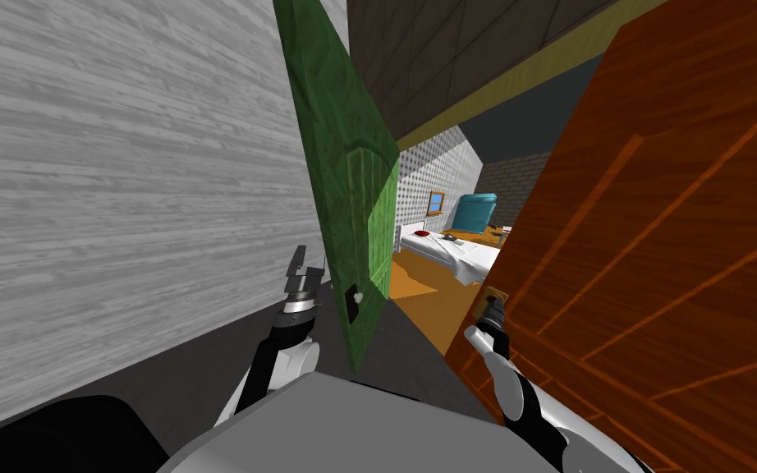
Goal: Pull the door open
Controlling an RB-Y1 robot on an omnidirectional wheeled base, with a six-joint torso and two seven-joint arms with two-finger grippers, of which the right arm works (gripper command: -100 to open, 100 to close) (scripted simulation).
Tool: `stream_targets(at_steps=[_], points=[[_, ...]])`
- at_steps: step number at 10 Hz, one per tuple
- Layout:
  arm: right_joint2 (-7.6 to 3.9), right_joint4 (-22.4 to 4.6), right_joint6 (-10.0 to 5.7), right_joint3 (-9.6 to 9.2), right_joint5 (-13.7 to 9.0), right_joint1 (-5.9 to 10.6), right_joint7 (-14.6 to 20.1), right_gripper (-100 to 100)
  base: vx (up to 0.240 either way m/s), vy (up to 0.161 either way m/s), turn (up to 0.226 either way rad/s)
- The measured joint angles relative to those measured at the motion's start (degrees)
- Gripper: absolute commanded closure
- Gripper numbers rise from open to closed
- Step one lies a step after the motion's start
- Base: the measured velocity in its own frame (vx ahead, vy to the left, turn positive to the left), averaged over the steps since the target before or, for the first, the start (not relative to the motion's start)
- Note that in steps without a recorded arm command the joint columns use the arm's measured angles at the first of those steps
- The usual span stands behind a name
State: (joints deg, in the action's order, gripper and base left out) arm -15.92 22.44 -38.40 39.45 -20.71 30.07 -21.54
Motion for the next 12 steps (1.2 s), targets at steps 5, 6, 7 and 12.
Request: stream_targets(at_steps=[5,6,7,12], points=[[-2.57,4.4,3.57,-1.04,0.3,-4.4,4.2,-100,0.091,0.007,0.022],[-3.33,3.4,3.63,-1.27,0.4,-4.15,4.8,-100,0.096,-0.007,0.019],[-5.01,1.3,3.15,-1.87,0.7,-3.88,6.2,-100,0.02,0.001,0.062],[-4.75,1.1,3.35,-1.91,0.7,-4.01,6.2,100,-0.01,0.003,-0.006]])
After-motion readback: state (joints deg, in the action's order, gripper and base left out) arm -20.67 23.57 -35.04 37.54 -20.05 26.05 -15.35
